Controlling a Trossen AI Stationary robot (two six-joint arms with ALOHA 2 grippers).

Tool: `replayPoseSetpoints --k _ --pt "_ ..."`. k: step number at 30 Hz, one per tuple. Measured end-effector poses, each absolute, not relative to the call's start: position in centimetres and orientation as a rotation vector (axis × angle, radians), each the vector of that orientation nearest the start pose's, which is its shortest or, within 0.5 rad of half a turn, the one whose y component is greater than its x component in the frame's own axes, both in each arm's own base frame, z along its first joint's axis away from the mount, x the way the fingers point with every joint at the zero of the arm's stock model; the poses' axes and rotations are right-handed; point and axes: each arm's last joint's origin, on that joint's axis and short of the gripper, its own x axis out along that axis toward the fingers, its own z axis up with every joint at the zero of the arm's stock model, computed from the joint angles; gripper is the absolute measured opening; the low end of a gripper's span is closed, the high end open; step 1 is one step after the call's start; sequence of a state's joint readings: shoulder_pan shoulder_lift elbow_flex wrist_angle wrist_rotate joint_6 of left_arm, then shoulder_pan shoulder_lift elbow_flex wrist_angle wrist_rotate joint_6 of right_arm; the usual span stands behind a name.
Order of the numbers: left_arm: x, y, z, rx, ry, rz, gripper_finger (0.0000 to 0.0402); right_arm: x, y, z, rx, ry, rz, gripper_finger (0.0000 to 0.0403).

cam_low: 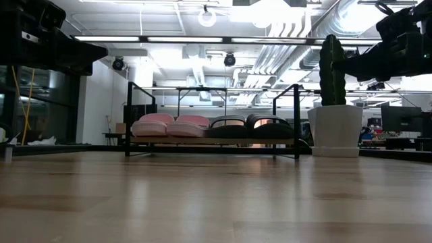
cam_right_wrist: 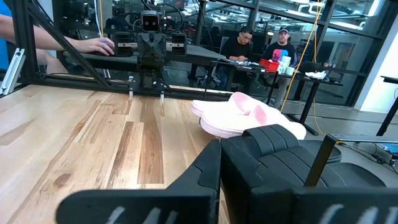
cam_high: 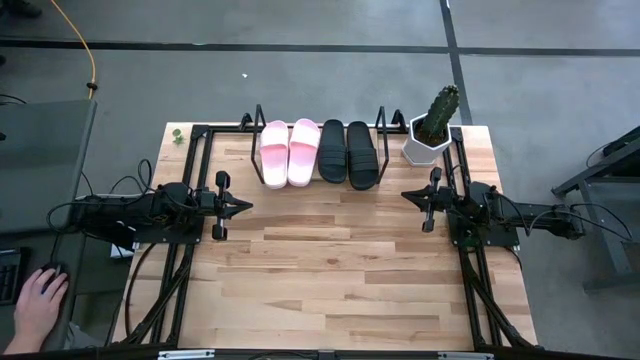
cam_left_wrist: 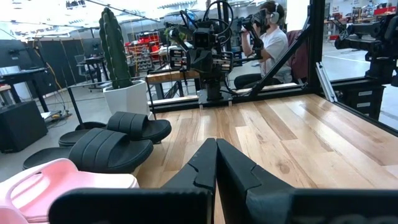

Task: Pick and place slides into the shelf
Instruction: Return to Home Position

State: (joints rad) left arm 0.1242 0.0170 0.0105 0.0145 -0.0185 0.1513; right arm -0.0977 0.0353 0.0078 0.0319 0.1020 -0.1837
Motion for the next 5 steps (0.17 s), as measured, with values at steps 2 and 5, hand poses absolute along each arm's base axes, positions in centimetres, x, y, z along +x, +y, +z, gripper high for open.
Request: replayPoseSetpoints --k 2,5 --pt "9.73 1.27 16.72 0.151 0.003 0.143 0.0001 9.85 -1.26 16.66 -0.183 0.013 -0.2 0.0" --pt "9.73 1.27 16.72 0.151 0.003 0.143 0.0001 9.85 -1.26 16.65 -0.183 0.014 -0.199 0.0"
